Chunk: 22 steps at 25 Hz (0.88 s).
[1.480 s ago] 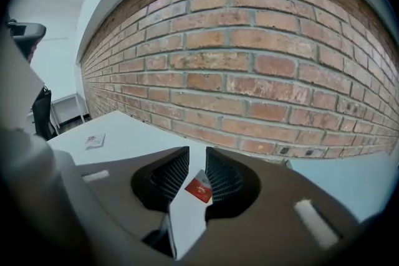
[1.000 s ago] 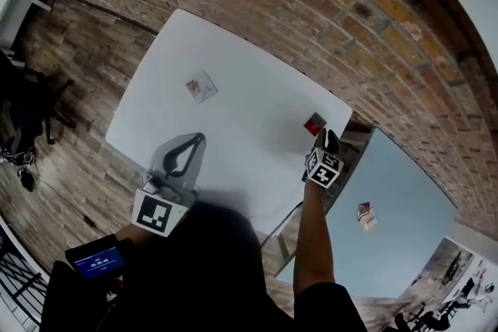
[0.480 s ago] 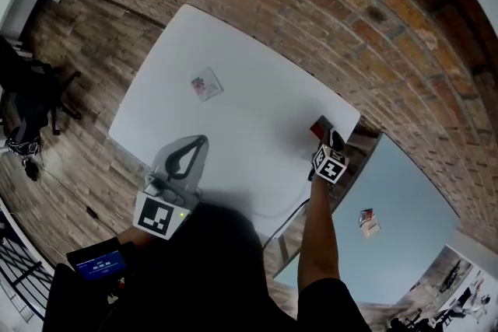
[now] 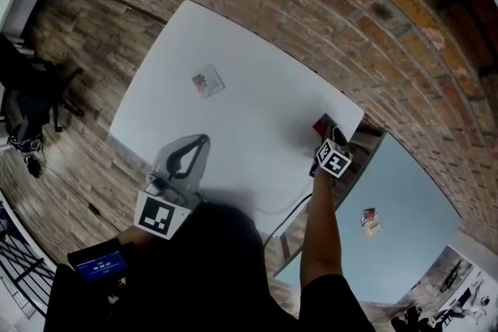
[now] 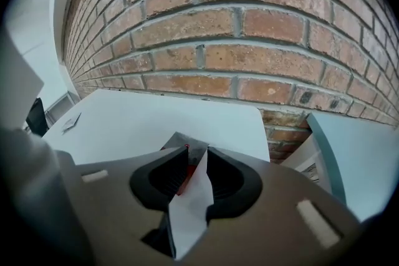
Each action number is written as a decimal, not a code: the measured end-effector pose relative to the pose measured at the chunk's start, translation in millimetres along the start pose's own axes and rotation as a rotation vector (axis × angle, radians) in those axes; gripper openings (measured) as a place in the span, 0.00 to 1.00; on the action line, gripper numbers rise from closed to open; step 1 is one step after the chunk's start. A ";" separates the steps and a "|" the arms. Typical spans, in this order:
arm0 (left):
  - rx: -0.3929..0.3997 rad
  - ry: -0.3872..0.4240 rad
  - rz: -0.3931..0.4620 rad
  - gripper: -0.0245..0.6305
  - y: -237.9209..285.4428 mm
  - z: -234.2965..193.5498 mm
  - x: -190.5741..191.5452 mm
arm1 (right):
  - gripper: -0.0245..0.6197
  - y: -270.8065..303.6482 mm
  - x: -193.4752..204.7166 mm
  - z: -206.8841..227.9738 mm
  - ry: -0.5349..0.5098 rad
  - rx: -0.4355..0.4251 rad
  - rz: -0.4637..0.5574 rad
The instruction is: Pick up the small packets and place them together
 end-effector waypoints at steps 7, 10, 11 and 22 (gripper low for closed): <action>0.018 0.002 0.006 0.04 5.9 3.7 -2.8 | 0.19 4.9 2.7 0.7 0.042 -0.017 -0.013; 0.021 0.003 -0.001 0.04 5.5 3.6 -1.7 | 0.19 5.3 2.5 1.9 0.069 -0.023 -0.012; 0.021 0.002 -0.002 0.04 5.4 3.1 -1.4 | 0.19 5.2 2.0 1.9 0.082 -0.029 -0.012; 0.023 -0.011 -0.012 0.04 4.4 6.6 1.7 | 0.22 7.6 0.2 3.7 0.197 -0.102 -0.019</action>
Point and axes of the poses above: the fingertips, and each gripper's own axes: y forward along the fingers, z to its right, x out of its underside, the point moved 9 cm from there along -y, backward along the fingers, and after that the axes turned 5 degrees about y, right-handed, at the moved point
